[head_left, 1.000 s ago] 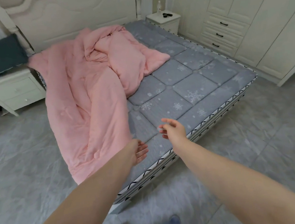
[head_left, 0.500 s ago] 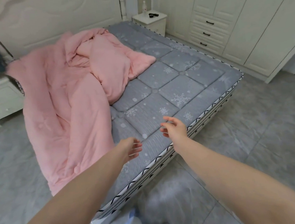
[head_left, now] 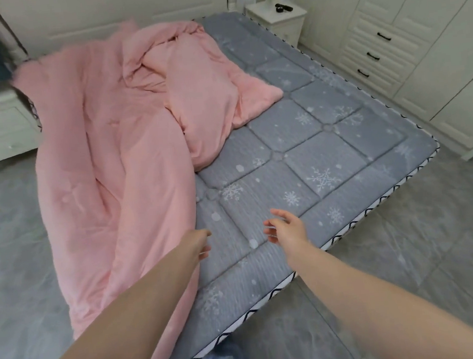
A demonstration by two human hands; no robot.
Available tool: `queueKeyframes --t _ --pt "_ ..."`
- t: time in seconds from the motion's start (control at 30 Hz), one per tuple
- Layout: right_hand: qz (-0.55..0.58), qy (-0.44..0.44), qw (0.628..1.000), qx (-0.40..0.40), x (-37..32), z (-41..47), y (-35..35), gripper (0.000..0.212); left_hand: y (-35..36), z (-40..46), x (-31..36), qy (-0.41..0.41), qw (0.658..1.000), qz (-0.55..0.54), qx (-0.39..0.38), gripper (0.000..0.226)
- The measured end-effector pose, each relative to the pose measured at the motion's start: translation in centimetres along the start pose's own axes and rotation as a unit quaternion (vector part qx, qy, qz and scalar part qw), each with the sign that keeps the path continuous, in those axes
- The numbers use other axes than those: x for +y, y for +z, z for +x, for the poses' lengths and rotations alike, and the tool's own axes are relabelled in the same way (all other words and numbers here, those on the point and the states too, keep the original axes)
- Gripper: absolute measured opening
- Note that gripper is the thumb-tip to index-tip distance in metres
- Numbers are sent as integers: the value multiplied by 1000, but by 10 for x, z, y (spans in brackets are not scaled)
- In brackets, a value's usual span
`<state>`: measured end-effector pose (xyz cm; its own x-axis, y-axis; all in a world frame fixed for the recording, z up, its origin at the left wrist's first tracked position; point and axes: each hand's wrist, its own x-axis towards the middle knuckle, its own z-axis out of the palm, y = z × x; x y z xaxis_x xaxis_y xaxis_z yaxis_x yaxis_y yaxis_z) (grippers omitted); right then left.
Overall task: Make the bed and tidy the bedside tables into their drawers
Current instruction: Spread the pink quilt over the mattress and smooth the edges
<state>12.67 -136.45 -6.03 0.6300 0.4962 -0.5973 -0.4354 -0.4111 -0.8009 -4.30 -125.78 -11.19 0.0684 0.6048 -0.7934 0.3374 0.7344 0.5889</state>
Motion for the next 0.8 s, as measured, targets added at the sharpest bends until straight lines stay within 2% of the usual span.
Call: queueKeyframes --t 0.07,0.2,0.33,0.4,0.53,0.67,0.77,0.8 --pt "-18 5 1000 -3 -1 18 18 25 -5 22 9 1 1000 -11 6 27" --pt "-46 19 998 -26 10 41 44 24 -9 55 13 -46 998 -36 -20 25" --pt "-77 52 994 -49 23 61 65 22 -9 87 11 -28 1000 4 3 33" --pt "-95 66 991 -62 31 75 76 23 -7 98 10 -50 997 -52 -33 36" --pt "-122 95 984 -88 50 100 97 24 1 122 1 -117 976 -171 -73 71" --pt "-170 113 971 -121 67 132 124 27 14 157 -8 -149 944 -289 -48 69" --pt "-205 104 963 -140 68 161 147 26 21 183 -13 -165 907 -387 -28 37" --pt "-212 101 961 -147 68 169 152 27 23 190 -15 -168 887 -429 -19 33"
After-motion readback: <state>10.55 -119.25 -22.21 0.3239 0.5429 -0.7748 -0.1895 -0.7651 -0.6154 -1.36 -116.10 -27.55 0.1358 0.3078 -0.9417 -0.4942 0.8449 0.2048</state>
